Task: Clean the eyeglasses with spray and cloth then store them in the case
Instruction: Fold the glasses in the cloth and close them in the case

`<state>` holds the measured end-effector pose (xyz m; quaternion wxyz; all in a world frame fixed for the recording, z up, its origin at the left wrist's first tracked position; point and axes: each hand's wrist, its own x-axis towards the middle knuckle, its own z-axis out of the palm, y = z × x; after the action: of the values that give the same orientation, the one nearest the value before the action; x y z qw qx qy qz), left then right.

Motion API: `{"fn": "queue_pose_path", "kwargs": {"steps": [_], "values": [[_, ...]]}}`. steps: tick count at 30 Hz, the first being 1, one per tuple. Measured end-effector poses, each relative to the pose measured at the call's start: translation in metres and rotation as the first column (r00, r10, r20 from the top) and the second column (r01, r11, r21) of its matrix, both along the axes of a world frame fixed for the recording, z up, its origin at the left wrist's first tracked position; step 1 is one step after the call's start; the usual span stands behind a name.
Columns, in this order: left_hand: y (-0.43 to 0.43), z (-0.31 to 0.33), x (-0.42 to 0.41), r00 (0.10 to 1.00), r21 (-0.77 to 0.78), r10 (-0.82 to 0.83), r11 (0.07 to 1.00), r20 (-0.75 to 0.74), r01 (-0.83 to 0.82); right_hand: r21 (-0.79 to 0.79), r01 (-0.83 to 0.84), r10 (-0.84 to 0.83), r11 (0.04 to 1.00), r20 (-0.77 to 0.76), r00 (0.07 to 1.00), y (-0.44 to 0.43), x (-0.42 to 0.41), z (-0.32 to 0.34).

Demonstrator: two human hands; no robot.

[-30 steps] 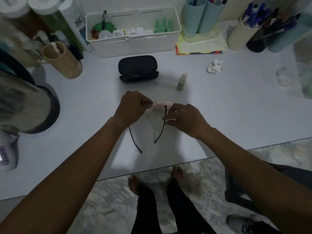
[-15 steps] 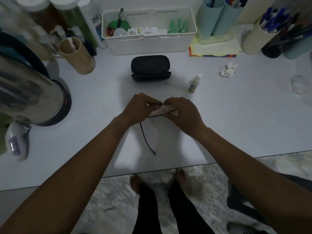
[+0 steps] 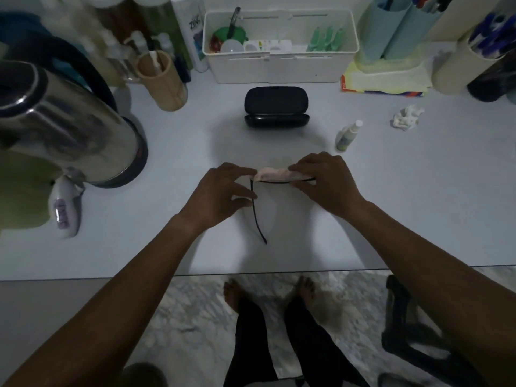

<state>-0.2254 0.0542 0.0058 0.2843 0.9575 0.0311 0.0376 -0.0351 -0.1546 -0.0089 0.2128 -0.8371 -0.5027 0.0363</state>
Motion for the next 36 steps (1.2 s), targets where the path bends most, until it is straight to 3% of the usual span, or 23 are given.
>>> {"fn": "queue_pose_path", "kwargs": {"steps": [9,14,21,25,30,33,36], "values": [[-0.001,-0.005,0.013,0.999,0.126,0.010,0.992,0.047,-0.015,0.003,0.013,-0.012,1.000,-0.096,0.995,0.004,-0.002,0.007],[-0.014,-0.015,0.017,0.976,0.159,0.125,0.975,0.179,-0.154,-0.007,0.001,-0.002,1.000,-0.129,0.992,0.005,-0.001,0.006],[-0.023,-0.018,0.026,0.934,0.132,0.262,0.945,0.242,-0.299,-0.009,-0.084,0.083,0.996,-0.064,0.994,0.005,0.002,-0.003],[-0.021,-0.027,0.028,0.964,0.142,0.192,0.965,0.185,-0.220,-0.002,-0.115,0.115,0.993,-0.009,0.993,0.006,0.002,-0.003],[-0.016,-0.031,0.037,0.997,0.103,0.068,0.992,0.021,-0.069,-0.047,-0.136,0.131,0.990,-0.096,0.987,0.005,0.003,-0.002],[-0.016,-0.028,0.041,0.997,0.099,0.062,0.993,0.041,-0.066,-0.081,-0.128,0.110,0.989,-0.199,0.974,0.001,0.004,-0.002],[-0.013,-0.028,0.040,0.996,0.088,0.057,0.994,0.075,-0.064,-0.060,-0.149,0.138,0.987,-0.166,0.976,-0.001,0.004,-0.004]]}}
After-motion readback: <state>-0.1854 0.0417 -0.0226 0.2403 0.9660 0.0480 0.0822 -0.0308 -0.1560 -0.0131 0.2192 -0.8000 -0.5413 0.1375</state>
